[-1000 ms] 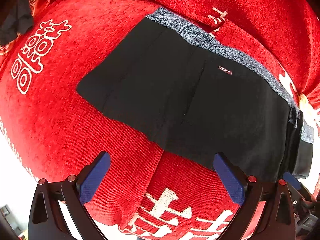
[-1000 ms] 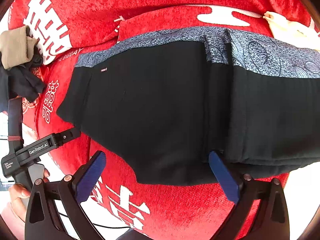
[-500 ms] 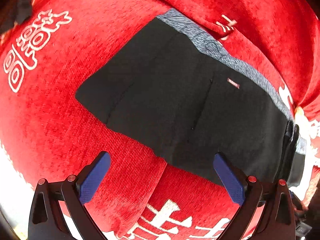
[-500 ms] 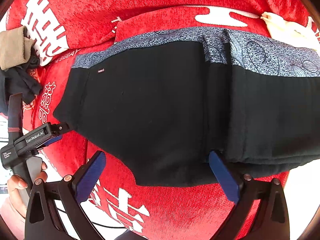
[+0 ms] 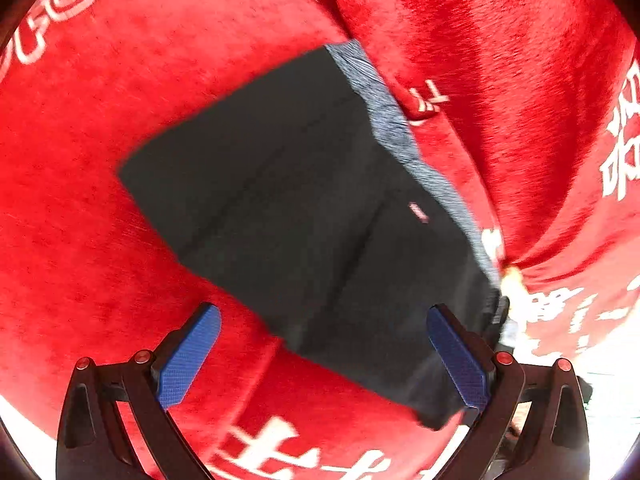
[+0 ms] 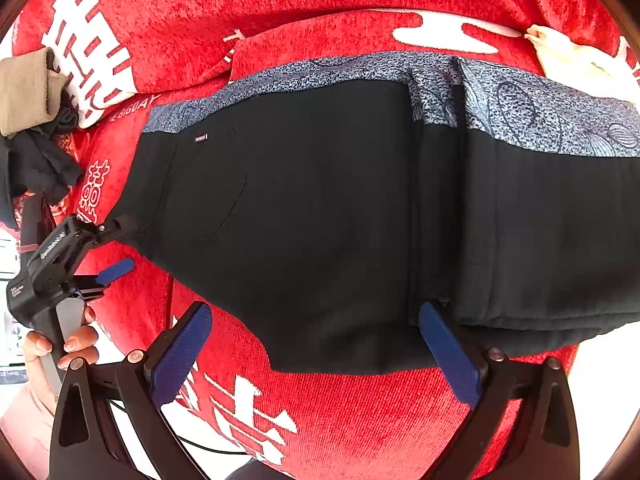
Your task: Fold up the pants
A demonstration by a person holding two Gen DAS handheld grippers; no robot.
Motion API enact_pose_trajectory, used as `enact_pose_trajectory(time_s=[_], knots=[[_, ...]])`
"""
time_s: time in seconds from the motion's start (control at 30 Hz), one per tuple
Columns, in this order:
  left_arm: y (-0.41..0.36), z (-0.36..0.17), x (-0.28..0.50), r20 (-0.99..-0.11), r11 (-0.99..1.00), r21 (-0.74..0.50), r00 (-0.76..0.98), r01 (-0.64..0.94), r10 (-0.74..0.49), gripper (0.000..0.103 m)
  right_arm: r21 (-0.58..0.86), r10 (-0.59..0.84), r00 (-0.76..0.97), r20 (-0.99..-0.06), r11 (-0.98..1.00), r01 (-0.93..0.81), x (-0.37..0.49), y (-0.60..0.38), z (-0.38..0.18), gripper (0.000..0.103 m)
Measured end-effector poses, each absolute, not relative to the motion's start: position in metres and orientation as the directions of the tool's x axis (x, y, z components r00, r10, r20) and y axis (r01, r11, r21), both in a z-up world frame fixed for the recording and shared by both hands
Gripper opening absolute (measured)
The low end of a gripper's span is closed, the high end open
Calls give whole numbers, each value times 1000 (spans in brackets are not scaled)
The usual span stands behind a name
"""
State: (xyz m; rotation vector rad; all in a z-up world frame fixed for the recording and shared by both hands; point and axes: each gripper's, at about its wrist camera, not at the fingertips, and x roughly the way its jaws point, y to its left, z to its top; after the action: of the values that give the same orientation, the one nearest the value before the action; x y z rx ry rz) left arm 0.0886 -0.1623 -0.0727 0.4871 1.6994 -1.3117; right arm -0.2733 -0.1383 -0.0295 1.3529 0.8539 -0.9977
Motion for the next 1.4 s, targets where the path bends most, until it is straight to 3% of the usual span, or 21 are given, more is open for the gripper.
enact_pose_trajectory(time_s=[0.2,0.4,0.6,0.7,0.77,0.83,0.93,1.0,1.07,1.1,1.23,1.33,1.4], knots=[[-171,-81,89,-807,388,-590,-514,708,-290,103,365,-78,362,-929,-32,930,-272,-138,-30,103],[-175,-54,81,-771,354,-633,-522,688,-364,103,376,-78,373,-924,-30,926,-274,-137,-29,103],[-182,-73,66,-852,340,-516,-433,786,-294,102,401,-91,396,-914,-45,915,-279,-134,-30,103],[-181,-66,55,-915,329,-381,-300,864,-269,77,373,-76,370,-926,-33,927,-274,-134,-30,103],[-182,-63,53,-944,316,-286,-211,905,-252,40,348,-49,347,-937,-10,938,-269,-135,-31,103],[-181,-58,51,-947,287,-265,-192,921,-259,36,335,-19,335,-942,13,942,-265,-139,-31,103],[-175,-39,26,-949,119,-84,-43,989,-313,34,376,-5,376,-927,-35,926,-273,-146,-22,98],[-169,-32,-1,-926,0,75,70,997,-372,34,448,-31,447,-894,-95,889,-285,-155,-8,85],[-159,-30,-15,-898,-75,181,133,981,-420,34,492,-40,490,-871,-104,864,-287,-169,5,63],[-155,-28,-15,-890,-91,208,150,974,-430,34,502,-34,501,-865,-83,861,-283,-179,11,61],[-153,-29,-17,-877,-104,244,173,964,-447,34,547,27,547,-837,84,833,-235,-231,36,63],[-155,-34,-24,-865,-121,276,192,953,-463,34,558,111,547,-830,189,808,-181,-273,44,85],[-152,-35,-25,-857,-128,291,198,948,-475,34,576,174,549,-817,270,772,-135,-295,45,85]])
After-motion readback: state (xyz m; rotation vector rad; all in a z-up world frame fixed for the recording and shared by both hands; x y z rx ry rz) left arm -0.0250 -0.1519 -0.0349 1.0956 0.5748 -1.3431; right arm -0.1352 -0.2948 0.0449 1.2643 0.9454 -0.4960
